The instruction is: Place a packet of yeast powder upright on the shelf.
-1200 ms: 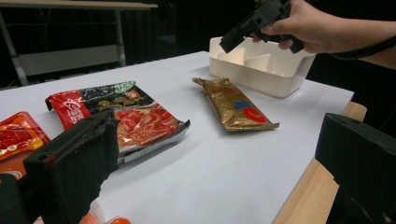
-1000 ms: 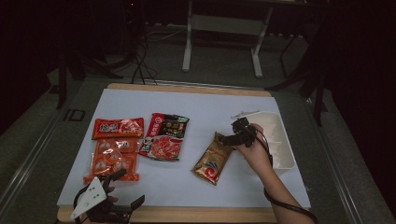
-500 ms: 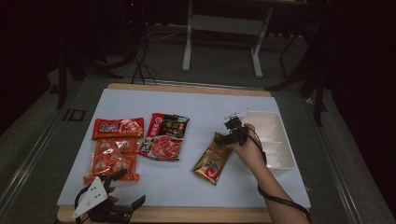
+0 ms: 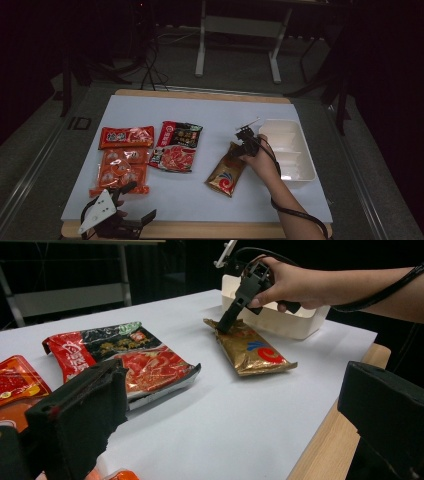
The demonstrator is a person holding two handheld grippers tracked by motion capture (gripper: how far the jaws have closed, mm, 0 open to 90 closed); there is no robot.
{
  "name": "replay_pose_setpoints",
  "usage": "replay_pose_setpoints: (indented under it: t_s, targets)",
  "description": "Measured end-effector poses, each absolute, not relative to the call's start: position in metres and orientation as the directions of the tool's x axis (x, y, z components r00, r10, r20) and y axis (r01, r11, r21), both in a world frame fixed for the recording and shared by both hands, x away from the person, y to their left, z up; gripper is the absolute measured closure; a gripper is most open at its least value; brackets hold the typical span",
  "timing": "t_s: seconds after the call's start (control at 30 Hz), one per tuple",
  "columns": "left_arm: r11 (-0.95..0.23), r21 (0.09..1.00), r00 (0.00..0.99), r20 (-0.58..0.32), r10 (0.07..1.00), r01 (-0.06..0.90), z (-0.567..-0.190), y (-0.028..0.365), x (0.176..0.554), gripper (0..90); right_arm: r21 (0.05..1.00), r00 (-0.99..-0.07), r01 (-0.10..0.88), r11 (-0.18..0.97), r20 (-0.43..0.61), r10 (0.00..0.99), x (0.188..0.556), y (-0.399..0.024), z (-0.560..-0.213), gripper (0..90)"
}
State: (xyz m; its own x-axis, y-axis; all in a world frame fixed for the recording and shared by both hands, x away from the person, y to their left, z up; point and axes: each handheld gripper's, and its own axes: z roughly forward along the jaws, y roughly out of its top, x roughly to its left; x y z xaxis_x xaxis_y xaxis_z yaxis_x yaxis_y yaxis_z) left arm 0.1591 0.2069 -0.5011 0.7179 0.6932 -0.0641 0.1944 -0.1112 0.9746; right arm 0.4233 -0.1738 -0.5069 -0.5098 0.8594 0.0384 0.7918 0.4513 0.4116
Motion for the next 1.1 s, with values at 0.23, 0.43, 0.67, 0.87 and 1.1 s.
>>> replay_pose_setpoints:
  t_s: [0.23, 0.43, 0.67, 0.87, 1.1]
  targets:
    - [-0.124, 0.973, 0.72, -0.057, 0.692, 0.197, -0.502, 0.205, 0.159, 0.2, 0.386, -0.51, 0.806, 0.449, 0.067, 0.858, 0.423, -0.172, -0.511, 30.1]
    - [-0.126, 0.972, 0.72, -0.058, 0.692, 0.199, -0.502, 0.205, 0.16, 0.2, 0.394, -0.554, 0.777, 0.491, 0.058, 0.83, 0.419, -0.167, -0.509, 55.8]
    - [-0.139, 0.969, 0.722, -0.052, 0.69, 0.203, -0.503, 0.204, 0.16, 0.2, 0.392, -0.578, 0.754, 0.527, 0.014, 0.816, 0.421, -0.165, -0.507, 85.1]
    - [-0.134, 0.97, 0.719, -0.053, 0.693, 0.202, -0.502, 0.205, 0.16, 0.2, 0.41, -0.588, 0.729, 0.547, -0.033, 0.808, 0.419, -0.163, -0.504, 90.0]
    - [-0.14, 0.969, 0.716, -0.049, 0.696, 0.203, -0.503, 0.204, 0.16, 0.2, 0.453, -0.608, 0.7, 0.552, -0.028, 0.793, 0.414, -0.167, -0.488, 90.0]
